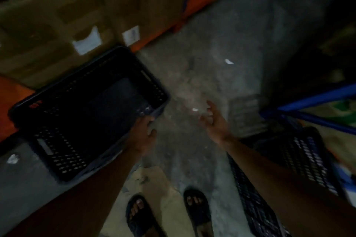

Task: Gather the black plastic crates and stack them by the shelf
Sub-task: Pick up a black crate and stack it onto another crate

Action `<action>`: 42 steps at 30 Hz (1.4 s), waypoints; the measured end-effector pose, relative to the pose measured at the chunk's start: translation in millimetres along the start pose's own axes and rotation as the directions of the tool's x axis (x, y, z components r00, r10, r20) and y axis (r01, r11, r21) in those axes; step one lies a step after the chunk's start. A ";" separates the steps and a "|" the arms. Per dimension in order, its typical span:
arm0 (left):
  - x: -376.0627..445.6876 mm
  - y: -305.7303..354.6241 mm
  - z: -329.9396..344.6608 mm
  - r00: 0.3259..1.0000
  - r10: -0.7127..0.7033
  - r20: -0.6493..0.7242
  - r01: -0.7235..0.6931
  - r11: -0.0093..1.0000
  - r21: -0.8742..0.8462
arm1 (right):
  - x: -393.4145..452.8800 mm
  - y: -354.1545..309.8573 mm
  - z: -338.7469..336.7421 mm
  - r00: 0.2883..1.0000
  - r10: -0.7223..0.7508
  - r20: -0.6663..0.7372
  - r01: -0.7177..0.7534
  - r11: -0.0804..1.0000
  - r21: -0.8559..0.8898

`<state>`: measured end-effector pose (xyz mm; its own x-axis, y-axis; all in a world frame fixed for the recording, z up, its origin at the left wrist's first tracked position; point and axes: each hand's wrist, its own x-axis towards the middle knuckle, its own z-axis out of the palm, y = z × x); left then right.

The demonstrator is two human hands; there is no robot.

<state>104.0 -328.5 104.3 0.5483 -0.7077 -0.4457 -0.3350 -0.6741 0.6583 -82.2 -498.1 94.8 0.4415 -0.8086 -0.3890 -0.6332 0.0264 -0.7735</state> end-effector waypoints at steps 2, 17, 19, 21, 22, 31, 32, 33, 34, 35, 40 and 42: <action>-8.0 37.2 33.1 0.986 0.096 0.139 -0.095 0.995 -0.012 | -29.7 25.6 -44.8 0.994 0.083 -0.071 -0.080 0.996 0.036; -42.4 181.3 330.7 0.859 0.215 0.464 -0.281 0.957 0.076 | -262.9 327.5 -243.4 0.337 0.856 -0.393 -0.845 0.459 0.274; -28.9 185.1 366.7 0.884 0.194 0.425 -0.268 0.956 0.121 | -286.6 371.8 -251.0 0.258 0.877 -0.404 -0.816 0.422 0.395; -17.9 188.0 394.3 0.916 0.151 0.372 -0.237 0.951 0.198 | -306.0 411.3 -255.3 0.251 0.894 -0.371 -0.755 0.421 0.503; -13.4 188.5 404.2 0.930 0.125 0.346 -0.214 0.949 0.232 | -312.4 429.1 -255.9 0.273 0.902 -0.334 -0.700 0.425 0.574; -31.0 201.0 399.1 0.993 0.042 0.113 -0.065 0.975 0.214 | -321.5 462.9 -269.7 0.247 0.929 -0.277 -0.372 0.354 0.858; -37.3 202.2 391.9 0.994 0.030 0.104 -0.052 0.975 0.217 | -321.9 457.9 -274.3 0.235 0.928 -0.291 -0.363 0.361 0.859; -43.7 202.9 383.4 0.995 0.013 0.094 -0.034 0.973 0.227 | -321.7 450.1 -279.9 0.226 0.927 -0.299 -0.362 0.365 0.858; -49.4 204.9 369.8 0.997 -0.019 0.074 0.001 0.971 0.237 | -319.7 438.0 -287.7 0.228 0.923 -0.310 -0.366 0.377 0.851; -55.3 205.4 355.9 0.997 -0.059 0.050 0.045 0.969 0.242 | -317.4 425.2 -294.7 0.241 0.913 -0.330 -0.376 0.401 0.835; -81.8 225.8 276.1 0.989 -0.128 -0.072 0.140 0.969 0.203 | -294.1 351.0 -332.5 0.366 0.837 -0.405 -0.407 0.536 0.740; -92.1 241.8 231.9 0.982 -0.137 -0.129 0.164 0.959 0.233 | -276.7 312.2 -351.9 0.423 0.802 -0.422 -0.406 0.584 0.703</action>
<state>-205.2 -475.3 163.9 0.6828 -0.5757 -0.4498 -0.4097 -0.8115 0.4167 -625.7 -473.1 137.1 -0.5897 -0.5687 -0.5734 -0.1022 0.7568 -0.6456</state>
